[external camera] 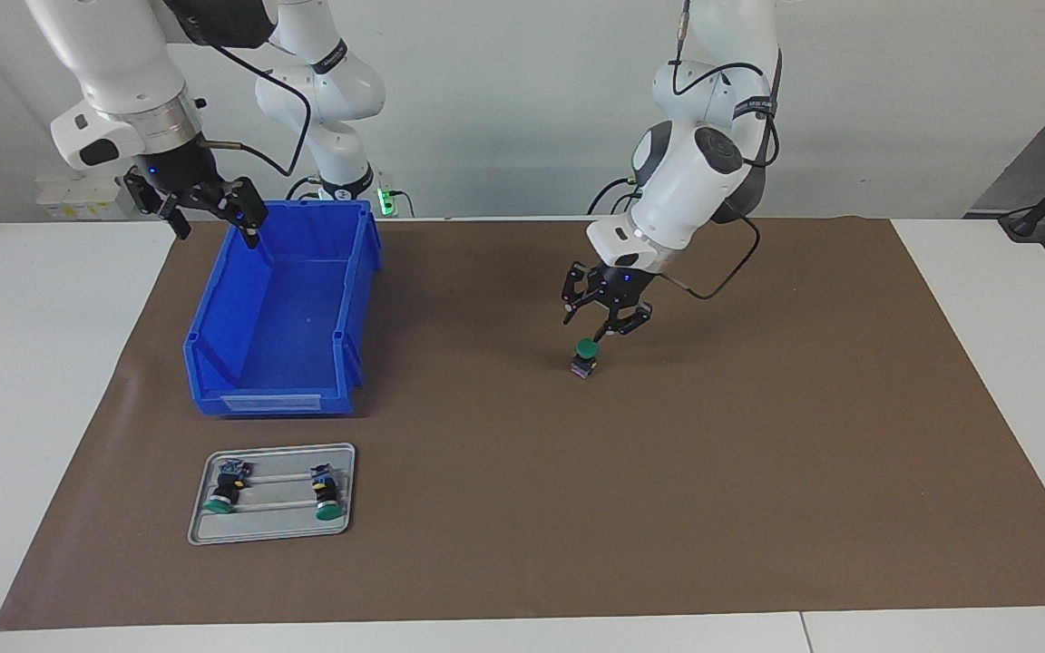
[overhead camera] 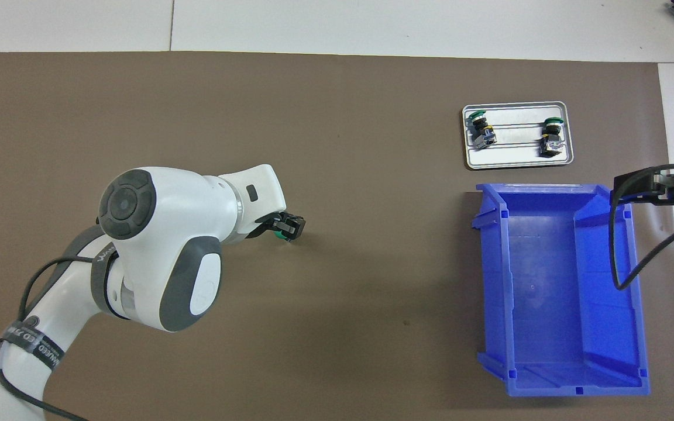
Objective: Place and press button with both arms
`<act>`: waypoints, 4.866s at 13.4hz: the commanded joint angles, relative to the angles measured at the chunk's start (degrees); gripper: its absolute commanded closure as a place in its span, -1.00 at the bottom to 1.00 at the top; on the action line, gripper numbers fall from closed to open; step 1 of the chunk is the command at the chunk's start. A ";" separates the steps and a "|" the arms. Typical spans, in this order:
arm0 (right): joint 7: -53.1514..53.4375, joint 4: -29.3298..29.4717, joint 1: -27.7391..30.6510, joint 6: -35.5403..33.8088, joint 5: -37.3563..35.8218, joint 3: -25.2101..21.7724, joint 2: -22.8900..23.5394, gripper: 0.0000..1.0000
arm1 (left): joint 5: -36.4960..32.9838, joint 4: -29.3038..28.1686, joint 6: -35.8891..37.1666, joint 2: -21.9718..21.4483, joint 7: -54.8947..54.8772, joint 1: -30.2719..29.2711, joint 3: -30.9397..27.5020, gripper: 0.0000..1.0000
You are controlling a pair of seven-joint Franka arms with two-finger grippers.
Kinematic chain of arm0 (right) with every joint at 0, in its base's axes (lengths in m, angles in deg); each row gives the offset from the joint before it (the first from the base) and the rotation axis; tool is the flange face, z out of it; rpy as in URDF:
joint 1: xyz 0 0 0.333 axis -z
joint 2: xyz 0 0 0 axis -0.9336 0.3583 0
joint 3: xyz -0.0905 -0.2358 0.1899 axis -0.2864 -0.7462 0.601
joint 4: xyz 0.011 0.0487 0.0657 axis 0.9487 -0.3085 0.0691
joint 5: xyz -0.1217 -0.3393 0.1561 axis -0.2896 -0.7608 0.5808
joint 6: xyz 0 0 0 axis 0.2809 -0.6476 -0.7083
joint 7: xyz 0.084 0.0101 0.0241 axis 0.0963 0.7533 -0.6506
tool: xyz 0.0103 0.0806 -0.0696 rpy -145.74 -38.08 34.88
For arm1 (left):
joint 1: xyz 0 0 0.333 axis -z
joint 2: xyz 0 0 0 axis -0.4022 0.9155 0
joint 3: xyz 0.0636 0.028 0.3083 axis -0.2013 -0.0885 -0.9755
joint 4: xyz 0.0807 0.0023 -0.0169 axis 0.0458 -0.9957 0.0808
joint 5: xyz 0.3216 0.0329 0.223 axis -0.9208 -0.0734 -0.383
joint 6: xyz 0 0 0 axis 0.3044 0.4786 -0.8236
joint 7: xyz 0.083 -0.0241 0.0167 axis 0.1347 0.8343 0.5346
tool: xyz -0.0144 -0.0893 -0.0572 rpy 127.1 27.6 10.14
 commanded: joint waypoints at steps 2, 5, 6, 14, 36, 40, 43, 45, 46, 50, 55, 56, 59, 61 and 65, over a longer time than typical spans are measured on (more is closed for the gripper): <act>-1.14 -0.58 0.68 0.57 1.04 0.33 -0.60 -1.00 | -6.61 0.48 4.13 -0.47 7.80 1.75 -0.80 -0.85; -1.14 -0.58 0.68 0.48 1.04 0.33 -0.60 -1.00 | -6.69 0.92 6.41 -0.47 7.89 1.32 -0.89 -0.25; -1.14 -0.58 0.68 0.57 1.04 0.41 -0.60 -1.00 | -6.52 1.00 7.81 -0.56 8.85 1.31 -0.97 0.18; -1.14 -0.49 0.68 0.48 1.04 0.33 -0.60 -1.00 | -7.65 5.39 12.75 0.41 31.87 2.10 -0.98 1.00; -1.14 -0.58 0.68 0.48 1.04 0.33 -0.60 -1.00 | -12.23 -1.38 -1.67 8.14 39.71 6.41 -1.06 1.00; -1.14 -0.58 0.68 0.48 1.04 0.33 -0.60 -1.00 | -14.50 6.43 7.44 8.06 39.09 5.01 -1.59 1.00; -1.14 -0.58 0.68 0.48 1.04 0.41 -0.60 -1.00 | -14.95 14.16 17.73 7.62 38.48 2.29 -1.59 1.00; -1.14 -0.58 0.68 0.48 1.04 0.41 -0.60 -1.00 | -14.95 18.65 23.35 6.74 36.03 -0.69 -1.50 1.00; -1.14 -0.58 0.68 0.48 1.04 0.41 -0.60 -1.00 | -14.95 20.58 26.17 6.56 33.84 -2.19 -1.59 1.00; -1.14 -0.58 0.68 0.48 1.04 0.33 -0.60 -1.00 | -14.87 24.65 35.14 3.76 22.51 -11.40 -1.68 1.00; -1.14 -0.58 0.68 0.48 1.04 0.41 -0.60 -1.00 | -14.87 24.65 40.43 -2.39 16.33 -19.85 -1.68 1.00; -1.14 -0.58 0.68 0.48 1.04 0.41 -0.60 -1.00 | -14.87 24.65 40.52 -3.27 16.07 -20.39 -1.68 0.64; -1.14 -0.58 0.68 0.48 1.04 0.41 -0.60 -1.00 | -14.95 24.47 39.65 -4.60 16.06 -20.48 -1.68 -1.00; -1.66 -0.58 0.77 0.13 1.04 0.33 -0.60 -1.00 | -14.95 24.64 39.64 -4.95 16.06 -20.48 -1.68 -1.00; -2.80 -0.67 1.12 -0.22 1.04 0.15 -1.03 -1.00 | -19.07 24.73 40.26 -5.13 15.80 -20.22 -1.50 -1.00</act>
